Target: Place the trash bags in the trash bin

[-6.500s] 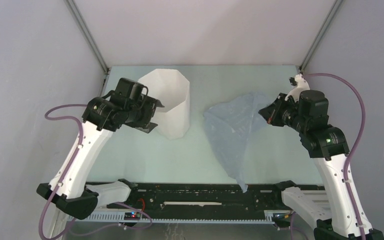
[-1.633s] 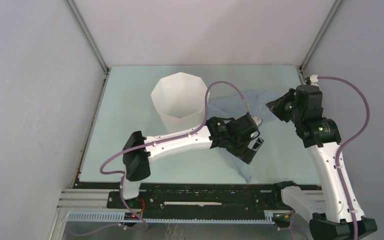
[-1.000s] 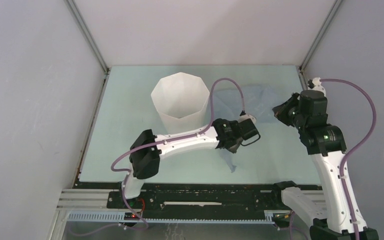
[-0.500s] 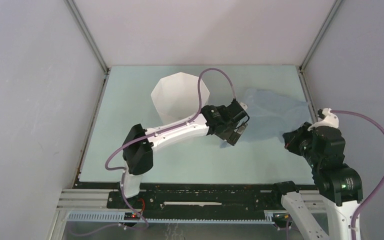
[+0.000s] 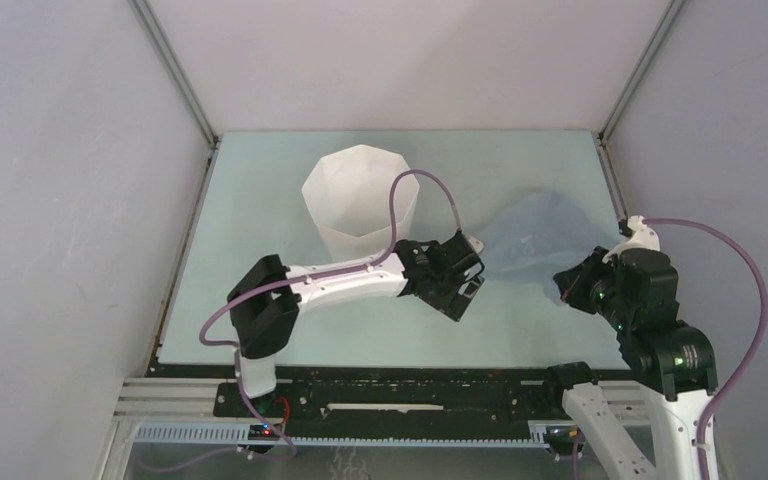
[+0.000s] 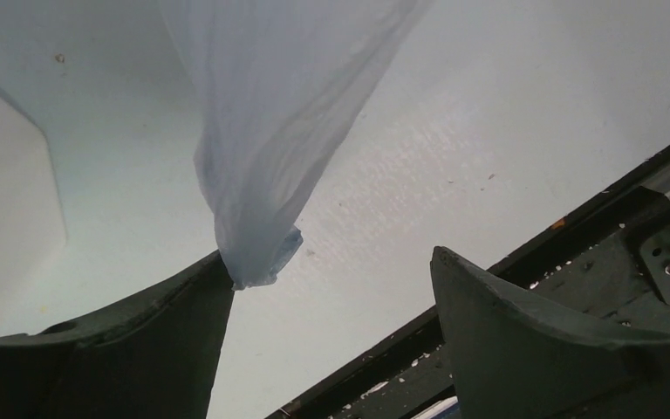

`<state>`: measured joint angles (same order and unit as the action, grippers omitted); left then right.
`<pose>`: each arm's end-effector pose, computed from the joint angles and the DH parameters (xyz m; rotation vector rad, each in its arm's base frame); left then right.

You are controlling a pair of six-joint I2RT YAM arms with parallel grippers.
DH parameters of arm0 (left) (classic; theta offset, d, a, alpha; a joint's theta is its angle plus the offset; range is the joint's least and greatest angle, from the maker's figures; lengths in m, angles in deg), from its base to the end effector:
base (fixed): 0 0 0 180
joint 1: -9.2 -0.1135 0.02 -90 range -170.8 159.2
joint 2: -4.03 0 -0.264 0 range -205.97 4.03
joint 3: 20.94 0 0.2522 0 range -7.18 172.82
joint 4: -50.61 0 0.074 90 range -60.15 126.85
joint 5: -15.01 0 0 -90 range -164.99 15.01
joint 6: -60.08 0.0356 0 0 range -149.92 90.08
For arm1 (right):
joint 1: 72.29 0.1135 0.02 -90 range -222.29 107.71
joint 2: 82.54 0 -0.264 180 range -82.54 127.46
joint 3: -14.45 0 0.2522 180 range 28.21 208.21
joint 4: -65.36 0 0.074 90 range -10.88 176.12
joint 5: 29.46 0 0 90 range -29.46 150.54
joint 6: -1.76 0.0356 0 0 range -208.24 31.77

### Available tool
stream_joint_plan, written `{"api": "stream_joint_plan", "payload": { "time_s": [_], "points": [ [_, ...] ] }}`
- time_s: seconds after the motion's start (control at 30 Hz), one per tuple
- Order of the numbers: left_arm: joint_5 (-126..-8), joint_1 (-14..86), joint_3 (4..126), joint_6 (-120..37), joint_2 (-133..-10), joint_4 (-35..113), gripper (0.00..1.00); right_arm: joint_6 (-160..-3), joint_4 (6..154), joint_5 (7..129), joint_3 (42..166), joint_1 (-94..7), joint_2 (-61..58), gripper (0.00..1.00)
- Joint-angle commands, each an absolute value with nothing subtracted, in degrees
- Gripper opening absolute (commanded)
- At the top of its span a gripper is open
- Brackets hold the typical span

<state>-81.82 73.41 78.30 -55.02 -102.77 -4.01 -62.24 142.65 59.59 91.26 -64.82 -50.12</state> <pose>0.1767 -0.3559 0.2363 0.8636 2.5502 -0.3543 0.0689 0.0084 0.3719 0.3578 2.1325 0.3216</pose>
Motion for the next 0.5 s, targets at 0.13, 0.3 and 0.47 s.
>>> {"api": "stream_joint_plan", "payload": {
  "time_s": [0.13,0.3,0.47],
  "points": [
    [-88.7,72.7,66.9,-57.2,-90.7,13.2,0.86,-64.0,142.9,62.4,94.0,-65.2,-48.5,0.00],
    [-89.0,72.7,55.2,-57.8,-84.0,29.9,0.88,-64.6,145.1,61.6,95.4,-65.2,-49.4,0.00],
    [-88.7,72.6,51.0,-56.6,-84.6,36.6,0.88,-65.1,146.5,61.4,96.4,-65.2,-49.6,0.00]
  ]
}}
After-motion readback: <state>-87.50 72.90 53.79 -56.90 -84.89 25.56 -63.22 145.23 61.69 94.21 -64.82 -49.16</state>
